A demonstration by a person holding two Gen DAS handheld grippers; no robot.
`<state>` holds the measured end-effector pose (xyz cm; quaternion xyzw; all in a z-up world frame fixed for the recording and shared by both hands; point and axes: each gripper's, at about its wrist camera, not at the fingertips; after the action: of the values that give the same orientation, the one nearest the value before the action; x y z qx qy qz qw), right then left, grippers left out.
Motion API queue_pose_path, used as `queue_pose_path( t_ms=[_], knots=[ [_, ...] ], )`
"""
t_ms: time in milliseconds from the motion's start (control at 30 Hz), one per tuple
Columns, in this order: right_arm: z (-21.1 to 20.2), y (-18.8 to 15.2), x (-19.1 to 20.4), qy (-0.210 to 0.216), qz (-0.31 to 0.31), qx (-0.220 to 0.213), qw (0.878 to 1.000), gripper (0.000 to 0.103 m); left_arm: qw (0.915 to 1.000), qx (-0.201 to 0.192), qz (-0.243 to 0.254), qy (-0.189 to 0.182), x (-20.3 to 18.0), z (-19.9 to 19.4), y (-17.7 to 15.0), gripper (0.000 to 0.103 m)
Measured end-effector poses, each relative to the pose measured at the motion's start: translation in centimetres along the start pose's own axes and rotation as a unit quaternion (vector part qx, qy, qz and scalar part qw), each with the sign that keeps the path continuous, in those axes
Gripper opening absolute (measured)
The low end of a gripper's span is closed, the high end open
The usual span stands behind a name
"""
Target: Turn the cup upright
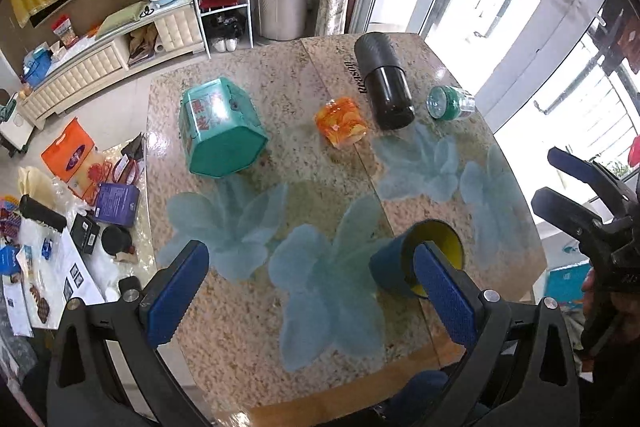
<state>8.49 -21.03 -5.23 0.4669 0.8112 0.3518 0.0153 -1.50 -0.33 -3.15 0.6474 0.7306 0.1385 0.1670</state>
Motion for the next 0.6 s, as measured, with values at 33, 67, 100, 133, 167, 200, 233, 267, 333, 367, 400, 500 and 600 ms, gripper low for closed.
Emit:
queue_pose_path(
  t_ms=[33,67,100,133,167,200,233,267,333,367,400,500,600],
  knots=[
    [-0.3,-0.1,0.0,0.000,0.002,-0.003,1.000,0.103,1.0000,-0.003,-0.001,-0.005,-0.3,-0.3,-0.2,0.103],
    [-0.4,-0.1,-0.2,-0.001,0.004,-0.005,1.000,0.103,0.9999,-0.007,0.001,-0.011,-0.6,-0.6,-0.3,0.103],
    [-0.4,-0.2,-0.4,0.001,0.006,-0.006,1.000,0.103,0.9998,-0.012,0.005,-0.013,-1.1,-1.0,-0.4,0.103],
    [-0.5,-0.3,-0.5,0.004,0.008,-0.007,1.000,0.103,0.9998,-0.017,0.008,-0.011,-1.3,-1.3,-0.5,0.103],
    [-0.5,-0.3,-0.6,0.003,0.009,-0.006,1.000,0.103,0.9997,-0.023,0.008,-0.008,-1.6,-1.6,-0.7,0.103],
    [-0.5,-0.4,-0.8,0.001,0.011,-0.005,1.000,0.103,0.9995,-0.029,0.008,-0.006,-1.9,-1.9,-0.8,0.103],
    [-0.5,-0.4,-0.9,0.001,0.011,-0.005,1.000,0.103,0.9995,-0.031,0.007,-0.005,-2.0,-2.1,-0.9,0.103],
    [-0.5,-0.4,-1.0,0.001,0.013,-0.005,1.000,0.103,0.9994,-0.033,0.005,-0.004,-2.1,-2.1,-1.0,0.103],
    [-0.8,-0.5,-1.2,0.006,0.019,-0.006,1.000,0.103,0.9996,-0.030,0.004,0.002,-2.4,-2.2,-1.2,0.103],
    [-1.0,-0.5,-1.3,0.007,0.020,-0.006,1.000,0.103,0.9996,-0.029,0.004,0.004,-2.5,-2.2,-1.3,0.103],
    [-1.1,-0.5,-1.4,0.008,0.020,-0.006,1.000,0.103,0.9996,-0.026,0.006,0.007,-2.6,-2.2,-1.4,0.103],
    [-1.3,-0.5,-1.6,0.008,0.021,-0.003,1.000,0.103,0.9997,-0.022,0.005,0.013,-2.8,-2.1,-1.7,0.103],
    [-1.6,-0.6,-1.8,0.010,0.020,-0.010,1.000,0.103,0.9997,-0.023,-0.002,0.011,-2.8,-2.2,-1.8,0.103]
  ],
)
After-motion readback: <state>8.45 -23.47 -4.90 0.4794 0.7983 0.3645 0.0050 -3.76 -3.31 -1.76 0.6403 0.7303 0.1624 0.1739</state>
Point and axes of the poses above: each gripper's, at about its wrist camera, not at the fingertips, and z roughly the way its jaws point, x to its left, y to its top, and after that the axes turned 4 degrees about z, right-handed
